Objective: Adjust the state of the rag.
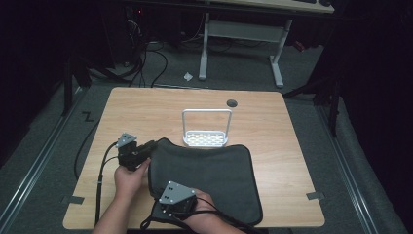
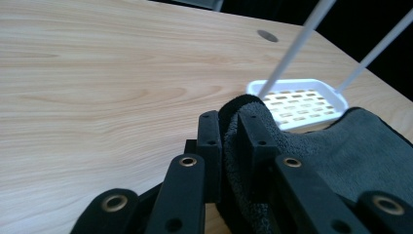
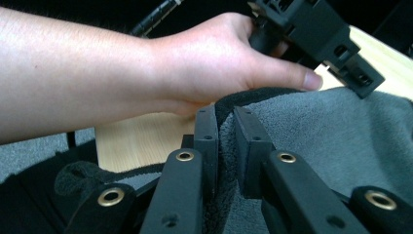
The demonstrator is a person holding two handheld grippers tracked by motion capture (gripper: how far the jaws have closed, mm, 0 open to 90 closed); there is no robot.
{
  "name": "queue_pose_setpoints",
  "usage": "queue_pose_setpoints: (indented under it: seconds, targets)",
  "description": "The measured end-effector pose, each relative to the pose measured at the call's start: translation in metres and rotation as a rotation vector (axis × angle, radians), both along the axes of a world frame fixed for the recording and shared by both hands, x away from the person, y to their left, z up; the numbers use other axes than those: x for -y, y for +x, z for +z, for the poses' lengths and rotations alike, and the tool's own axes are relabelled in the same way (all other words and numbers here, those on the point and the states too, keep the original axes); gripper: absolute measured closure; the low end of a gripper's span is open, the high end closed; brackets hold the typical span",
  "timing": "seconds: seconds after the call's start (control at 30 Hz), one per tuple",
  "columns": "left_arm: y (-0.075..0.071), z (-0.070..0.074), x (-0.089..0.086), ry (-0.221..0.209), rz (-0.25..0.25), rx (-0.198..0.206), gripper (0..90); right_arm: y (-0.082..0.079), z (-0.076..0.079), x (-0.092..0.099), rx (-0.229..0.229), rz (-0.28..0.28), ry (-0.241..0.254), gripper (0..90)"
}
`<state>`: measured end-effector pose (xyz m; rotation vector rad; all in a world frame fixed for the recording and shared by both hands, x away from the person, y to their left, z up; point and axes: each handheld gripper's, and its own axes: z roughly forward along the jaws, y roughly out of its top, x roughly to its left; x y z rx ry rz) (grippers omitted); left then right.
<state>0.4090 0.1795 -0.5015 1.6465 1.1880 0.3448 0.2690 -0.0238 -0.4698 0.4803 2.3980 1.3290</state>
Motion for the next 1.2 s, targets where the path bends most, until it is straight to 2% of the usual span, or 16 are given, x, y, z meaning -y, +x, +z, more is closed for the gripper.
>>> queue_pose_setpoints:
  seconds: [0.13, 0.23, 0.3, 0.33, 0.4, 0.6, 0.8, 0.83, 0.87, 0.9, 0.93, 0.97, 1.03, 1.07, 1.1, 1.2]
  targets:
    - [-0.004, 0.003, -0.023, -0.011, 0.037, -0.038, 80.7, 0.002, 0.004, -0.020, 0.004, 0.029, 0.004, 81.9]
    - [-0.008, 0.004, -0.035, -0.009, 0.060, -0.037, 80.8, 0.002, 0.006, -0.031, 0.005, 0.045, 0.007, 81.9]
    - [-0.011, 0.006, -0.048, -0.009, 0.082, -0.044, 81.1, 0.001, 0.006, -0.046, 0.006, 0.070, 0.011, 81.9]
    - [-0.015, 0.008, -0.058, -0.007, 0.101, -0.049, 81.2, 0.001, 0.006, -0.051, 0.005, 0.077, 0.012, 82.0]
    - [-0.018, 0.009, -0.066, -0.012, 0.117, -0.054, 81.3, 0.000, 0.006, -0.058, 0.004, 0.090, 0.015, 82.0]
    - [-0.022, 0.010, -0.071, -0.001, 0.137, -0.054, 81.2, -0.001, 0.007, -0.066, 0.008, 0.104, 0.021, 81.9]
    - [-0.021, 0.011, -0.054, -0.020, 0.120, -0.051, 81.2, -0.002, 0.007, -0.056, 0.011, 0.095, 0.024, 81.9]
    - [-0.020, 0.012, -0.048, -0.021, 0.114, -0.050, 81.2, -0.004, 0.008, -0.045, 0.016, 0.081, 0.027, 81.9]
    - [-0.020, 0.013, -0.044, -0.019, 0.109, -0.046, 81.2, -0.004, 0.008, -0.045, 0.016, 0.081, 0.027, 81.9]
    - [-0.019, 0.014, -0.031, -0.013, 0.098, -0.044, 81.1, -0.005, 0.007, -0.034, 0.019, 0.065, 0.028, 81.9]
    - [-0.019, 0.014, -0.031, -0.013, 0.098, -0.044, 81.1, -0.005, 0.007, -0.034, 0.019, 0.065, 0.028, 81.9]
    - [-0.016, 0.014, -0.018, -0.005, 0.086, -0.043, 81.0, -0.005, 0.006, -0.021, 0.021, 0.046, 0.025, 81.8]
    - [-0.013, 0.013, -0.006, 0.009, 0.076, -0.047, 81.0, -0.006, 0.006, -0.008, 0.020, 0.026, 0.023, 81.8]
    - [-0.013, 0.013, -0.006, 0.009, 0.076, -0.047, 81.0, -0.006, 0.006, -0.008, 0.020, 0.026, 0.023, 81.8]
    - [-0.011, 0.011, 0.004, 0.004, 0.069, -0.057, 81.0, -0.006, 0.005, 0.008, 0.021, 0.001, 0.024, 81.8]
    - [-0.010, 0.010, 0.023, 0.026, 0.055, -0.045, 81.4, -0.006, 0.003, 0.026, 0.021, -0.029, 0.025, 81.8]
